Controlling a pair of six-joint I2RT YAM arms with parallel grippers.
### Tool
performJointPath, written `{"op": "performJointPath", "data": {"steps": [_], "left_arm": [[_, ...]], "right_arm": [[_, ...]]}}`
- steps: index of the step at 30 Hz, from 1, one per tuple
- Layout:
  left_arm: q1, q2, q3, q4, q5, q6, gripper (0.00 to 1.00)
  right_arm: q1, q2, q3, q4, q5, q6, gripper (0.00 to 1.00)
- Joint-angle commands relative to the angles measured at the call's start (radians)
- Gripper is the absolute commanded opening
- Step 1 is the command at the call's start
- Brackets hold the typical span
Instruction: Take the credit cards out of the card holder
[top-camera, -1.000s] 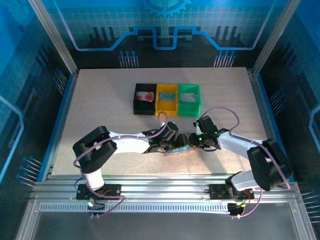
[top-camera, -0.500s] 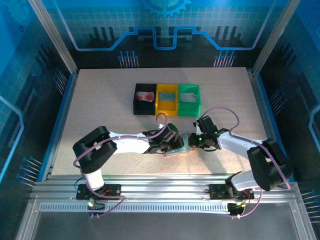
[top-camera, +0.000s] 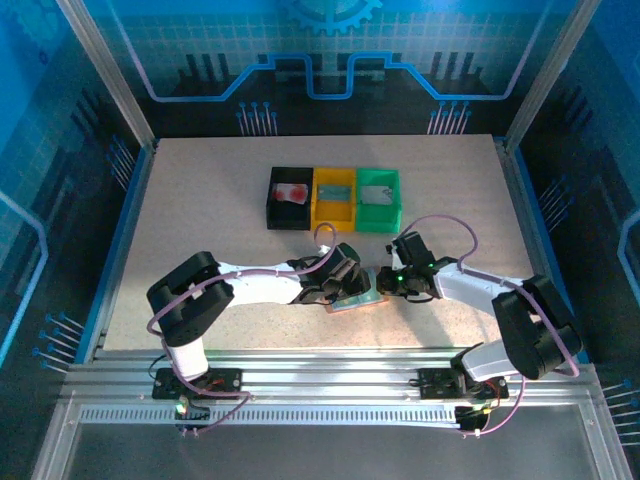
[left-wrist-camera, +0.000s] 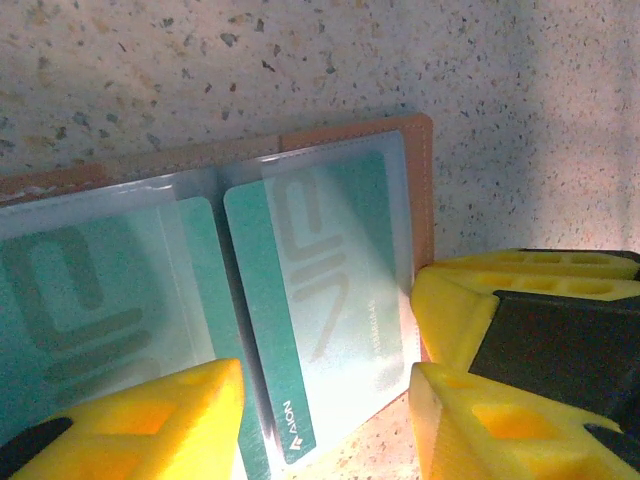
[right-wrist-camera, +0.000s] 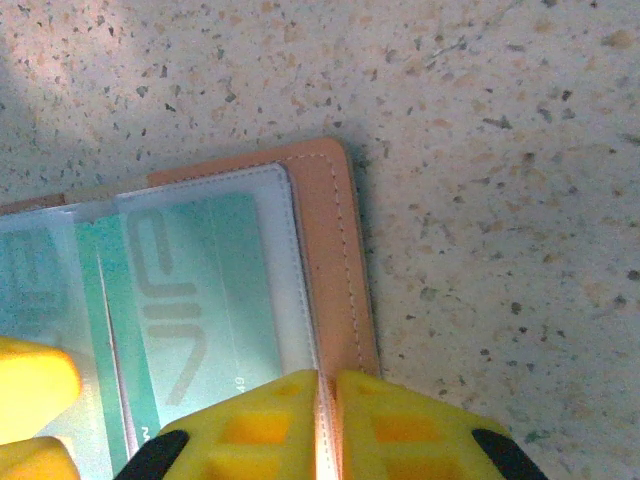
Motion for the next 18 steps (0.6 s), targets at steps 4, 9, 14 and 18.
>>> {"op": "performJointPath", "data": {"steps": [4,9,14,18], "left_arm": [[-0.010,0.023,0.031,-0.036,-0.019,0.008,0.47],[-0.011,0.041,0.038,-0.036,-0.017,0.005,0.46],[-0.014,0.057,0.034,-0.025,-0.020,0.000,0.42],[-0.014,0.061,0.029,-0.016,-0.022,-0.003,0.41]], "right_arm": [[-0.014,0.013,-0.017,0.016,-0.024,0.010,0.12],[-0.014,0.013,-0.018,0.019,-0.029,0.010,0.12],[-0.014,0.014,-0.018,0.020,-0.030,0.010,0.12],[-0.015,0.023,-0.020,0.025,-0.035,0.010,0.12]]}}
